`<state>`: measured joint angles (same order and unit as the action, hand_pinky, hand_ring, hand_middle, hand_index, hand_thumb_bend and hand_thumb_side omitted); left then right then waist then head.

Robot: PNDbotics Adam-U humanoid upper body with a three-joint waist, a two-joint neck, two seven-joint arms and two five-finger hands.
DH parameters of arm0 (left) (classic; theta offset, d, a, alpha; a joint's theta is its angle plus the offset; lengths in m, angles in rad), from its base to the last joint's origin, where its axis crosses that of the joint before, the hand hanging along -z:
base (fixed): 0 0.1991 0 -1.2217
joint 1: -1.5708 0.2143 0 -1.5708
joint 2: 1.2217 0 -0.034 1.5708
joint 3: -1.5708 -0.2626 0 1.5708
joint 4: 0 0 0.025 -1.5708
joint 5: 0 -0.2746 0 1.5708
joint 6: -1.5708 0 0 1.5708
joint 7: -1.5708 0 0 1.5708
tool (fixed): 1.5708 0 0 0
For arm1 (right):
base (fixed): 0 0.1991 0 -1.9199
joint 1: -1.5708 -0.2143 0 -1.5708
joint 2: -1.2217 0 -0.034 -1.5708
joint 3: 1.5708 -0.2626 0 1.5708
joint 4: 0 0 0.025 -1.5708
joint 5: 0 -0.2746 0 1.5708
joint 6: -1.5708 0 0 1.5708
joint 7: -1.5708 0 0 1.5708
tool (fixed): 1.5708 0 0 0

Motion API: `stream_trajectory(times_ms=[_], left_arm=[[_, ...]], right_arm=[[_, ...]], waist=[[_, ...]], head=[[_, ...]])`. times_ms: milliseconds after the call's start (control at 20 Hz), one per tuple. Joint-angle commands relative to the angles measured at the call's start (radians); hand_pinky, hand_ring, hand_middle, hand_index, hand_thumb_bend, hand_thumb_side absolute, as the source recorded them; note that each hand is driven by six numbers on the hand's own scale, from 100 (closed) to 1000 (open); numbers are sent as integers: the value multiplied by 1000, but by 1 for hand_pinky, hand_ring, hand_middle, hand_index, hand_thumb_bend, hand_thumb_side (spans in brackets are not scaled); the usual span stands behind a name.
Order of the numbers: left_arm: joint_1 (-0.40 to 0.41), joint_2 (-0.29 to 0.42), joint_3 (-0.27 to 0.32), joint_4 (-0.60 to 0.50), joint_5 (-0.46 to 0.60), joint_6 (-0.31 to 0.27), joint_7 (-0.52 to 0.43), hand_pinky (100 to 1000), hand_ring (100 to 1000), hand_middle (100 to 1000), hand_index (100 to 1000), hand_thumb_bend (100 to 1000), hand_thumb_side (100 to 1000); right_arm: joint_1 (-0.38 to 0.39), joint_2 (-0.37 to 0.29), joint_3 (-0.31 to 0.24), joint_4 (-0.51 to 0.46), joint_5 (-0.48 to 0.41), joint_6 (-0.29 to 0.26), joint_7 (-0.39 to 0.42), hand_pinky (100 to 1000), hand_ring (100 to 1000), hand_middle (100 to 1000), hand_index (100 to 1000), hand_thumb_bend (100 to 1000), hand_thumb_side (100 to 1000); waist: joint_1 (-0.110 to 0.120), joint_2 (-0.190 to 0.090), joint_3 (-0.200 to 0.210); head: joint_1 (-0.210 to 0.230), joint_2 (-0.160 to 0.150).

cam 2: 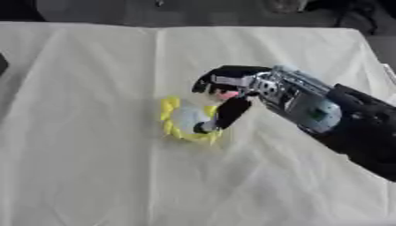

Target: Pick up the objects with one hand, pass them to the other hand, and then place them into the box on the other side of the table.

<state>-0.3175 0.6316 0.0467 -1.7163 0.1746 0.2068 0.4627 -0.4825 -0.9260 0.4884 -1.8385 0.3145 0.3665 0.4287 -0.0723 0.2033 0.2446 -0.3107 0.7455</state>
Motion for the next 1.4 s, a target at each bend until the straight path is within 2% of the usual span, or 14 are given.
stream_trajectory(times_ms=[50,550,1050,1100,1150,1250,1400], left_arm=[[-12,19,14,-22,-8,-1,2,800,649,682,666,790,497],[-12,13,14,-25,-11,0,3,800,651,681,662,788,497],[-6,11,17,-25,-10,0,8,800,648,682,660,788,496],[-5,11,17,-25,-10,0,8,800,648,681,659,785,497],[-4,10,18,-26,-10,0,9,800,648,681,658,784,497],[-3,9,19,-26,-10,0,11,801,647,681,657,782,496],[0,7,21,-27,-11,1,17,801,646,680,656,782,496]], right_arm=[[-6,-9,-9,32,30,-23,-13,815,835,829,878,483,404],[-10,25,22,126,109,-79,3,798,797,803,861,485,416],[-9,24,18,95,81,-89,21,796,786,794,852,484,404],[-9,25,18,89,78,-90,20,794,767,753,814,426,224],[-6,28,16,75,71,-93,13,793,766,749,811,422,208],[3,29,11,52,59,-90,-7,789,750,716,785,394,100],[17,30,-1,16,47,-77,-61,781,728,674,754,399,110]], waist=[[7,-21,2],[9,-19,6],[8,-17,5],[8,-17,5],[8,-16,5],[7,-16,5],[6,-16,5]], head=[[-5,-1],[-7,-3],[0,2],[1,2],[2,3],[2,3],[4,4]])
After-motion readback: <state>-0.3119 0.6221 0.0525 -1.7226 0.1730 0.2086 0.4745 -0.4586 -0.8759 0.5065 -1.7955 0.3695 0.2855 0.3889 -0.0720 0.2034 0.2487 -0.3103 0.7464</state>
